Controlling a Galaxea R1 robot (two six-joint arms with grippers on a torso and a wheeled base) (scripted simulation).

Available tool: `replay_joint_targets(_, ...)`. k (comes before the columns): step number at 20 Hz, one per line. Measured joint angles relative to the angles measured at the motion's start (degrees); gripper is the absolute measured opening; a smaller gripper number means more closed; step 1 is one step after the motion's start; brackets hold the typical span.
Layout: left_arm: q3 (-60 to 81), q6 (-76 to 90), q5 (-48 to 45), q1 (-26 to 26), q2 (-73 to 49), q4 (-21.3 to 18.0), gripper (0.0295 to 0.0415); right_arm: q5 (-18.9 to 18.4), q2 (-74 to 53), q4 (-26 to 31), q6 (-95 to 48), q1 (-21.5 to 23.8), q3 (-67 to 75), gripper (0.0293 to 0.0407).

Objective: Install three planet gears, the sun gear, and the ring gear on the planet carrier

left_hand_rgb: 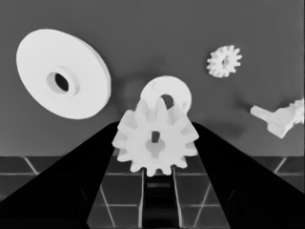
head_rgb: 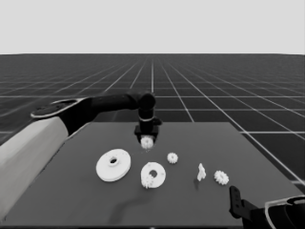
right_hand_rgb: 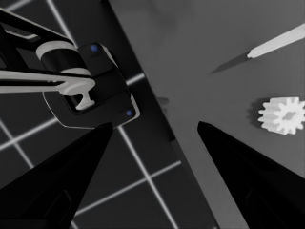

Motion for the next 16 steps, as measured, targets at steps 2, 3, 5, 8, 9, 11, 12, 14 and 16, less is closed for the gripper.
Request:
replay_joint_targets(2,-2.1,0.8,0.0,0.0,1.3,0.0,0.0312,0.0,0.0,0.0,0.0,0.0,0.0,0.0385)
replay_joint_targets(3,-2.6,0.9,0.0,0.0,1.6,0.0,0.0312,0.0,0.0,0.0,0.0,0.0,0.0,0.0385)
replay_joint_targets(5,-4.5,1.9,-4.3,12.6,2.2,12.4,0.0312,0.0,0.0,0.0,0.0,0.0,0.0,0.0385)
replay_joint_targets(8,-10.5,5.3,-7.0,18.4,4.2,16.9,0.0312,0.0,0.0,0.0,0.0,0.0,0.0,0.0385)
replay_joint_targets(9,-11.3,5.7,-7.4,18.8,4.5,17.3,0.0312,0.0,0.0,0.0,0.0,0.0,0.0,0.0385)
replay_joint_targets(11,-12.1,6.2,-7.8,19.2,4.7,17.7,0.0312,0.0,0.0,0.0,0.0,0.0,0.0,0.0385)
replay_joint_targets(12,-12.3,6.2,-7.9,19.4,4.8,17.8,0.0312,0.0,0.0,0.0,0.0,0.0,0.0,0.0385)
replay_joint_targets(14,-12.5,6.3,-7.9,19.5,4.8,17.8,0.0344,0.0,0.0,0.0,0.0,0.0,0.0,0.0385)
replay_joint_targets(16,-12.5,6.4,-8.0,19.5,4.9,17.9,0.0381,0.0,0.0,0.0,0.0,0.0,0.0,0.0385)
